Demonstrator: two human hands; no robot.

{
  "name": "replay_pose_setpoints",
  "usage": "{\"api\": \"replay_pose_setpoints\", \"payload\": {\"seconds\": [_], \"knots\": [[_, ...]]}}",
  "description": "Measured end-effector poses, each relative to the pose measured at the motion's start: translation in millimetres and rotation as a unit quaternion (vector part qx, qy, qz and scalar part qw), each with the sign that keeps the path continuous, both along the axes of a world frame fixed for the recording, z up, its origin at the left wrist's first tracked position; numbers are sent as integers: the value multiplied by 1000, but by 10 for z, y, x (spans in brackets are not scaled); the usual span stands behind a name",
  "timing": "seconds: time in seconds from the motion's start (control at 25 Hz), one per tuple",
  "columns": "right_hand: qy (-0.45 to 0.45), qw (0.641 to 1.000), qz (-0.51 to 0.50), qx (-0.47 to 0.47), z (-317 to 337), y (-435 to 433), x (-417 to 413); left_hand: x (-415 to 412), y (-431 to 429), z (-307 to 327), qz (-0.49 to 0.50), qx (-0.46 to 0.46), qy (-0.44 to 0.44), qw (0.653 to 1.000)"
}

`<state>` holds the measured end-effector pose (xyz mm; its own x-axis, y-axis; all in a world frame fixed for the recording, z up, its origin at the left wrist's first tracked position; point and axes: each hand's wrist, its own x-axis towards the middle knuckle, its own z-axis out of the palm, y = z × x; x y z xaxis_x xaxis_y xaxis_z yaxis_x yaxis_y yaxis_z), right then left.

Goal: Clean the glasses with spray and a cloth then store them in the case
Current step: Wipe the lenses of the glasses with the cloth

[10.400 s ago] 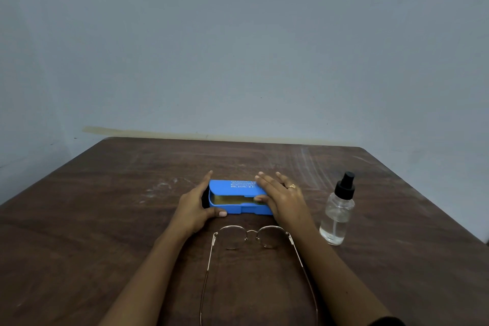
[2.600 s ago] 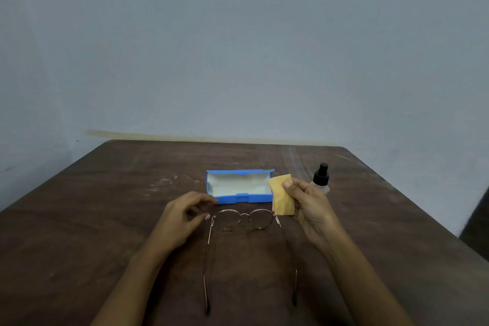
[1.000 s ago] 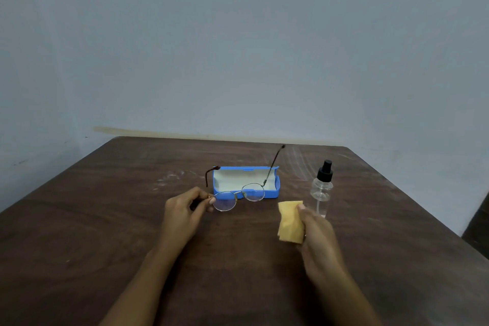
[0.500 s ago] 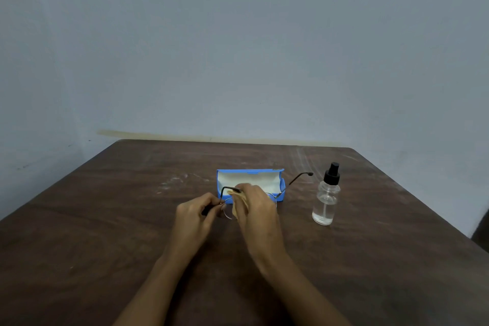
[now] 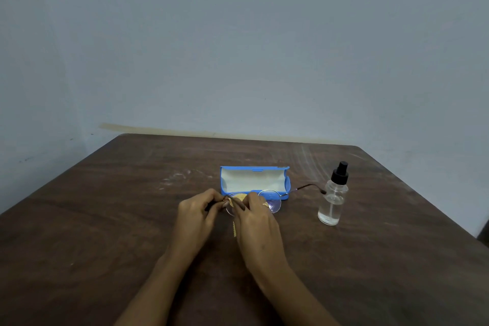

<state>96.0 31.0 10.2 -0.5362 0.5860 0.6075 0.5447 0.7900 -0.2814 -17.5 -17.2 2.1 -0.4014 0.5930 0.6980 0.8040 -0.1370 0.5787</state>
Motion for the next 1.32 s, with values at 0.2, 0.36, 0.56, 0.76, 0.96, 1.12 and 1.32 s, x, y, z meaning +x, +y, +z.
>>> {"api": "replay_pose_setpoints", "payload": {"seconds": [0.2, 0.36, 0.56, 0.76, 0.96, 1.12, 1.32], "knots": [[-21, 999, 29, 0, 19, -41, 20, -13, -15, 5, -2, 3, -6, 1000], [-25, 998, 55, -10, 22, -84, 82, -18, -8, 2, 16, 15, -61, 998], [-59, 998, 31, 14, 42, -160, 69, -22, -5, 7, 18, -14, -49, 999], [-59, 998, -22, 14, 44, -105, -27, 41, -4, 31, -13, -30, -12, 999], [2, 999, 37, -24, -20, -42, 9, 23, -21, 36, -16, -10, -38, 999], [-7, 994, 84, -62, -56, 8, 72, 16, -15, 31, 8, 5, -64, 998], [-4, 998, 36, -57, -41, -81, 95, -2, -10, 37, 23, -11, -64, 998]]}}
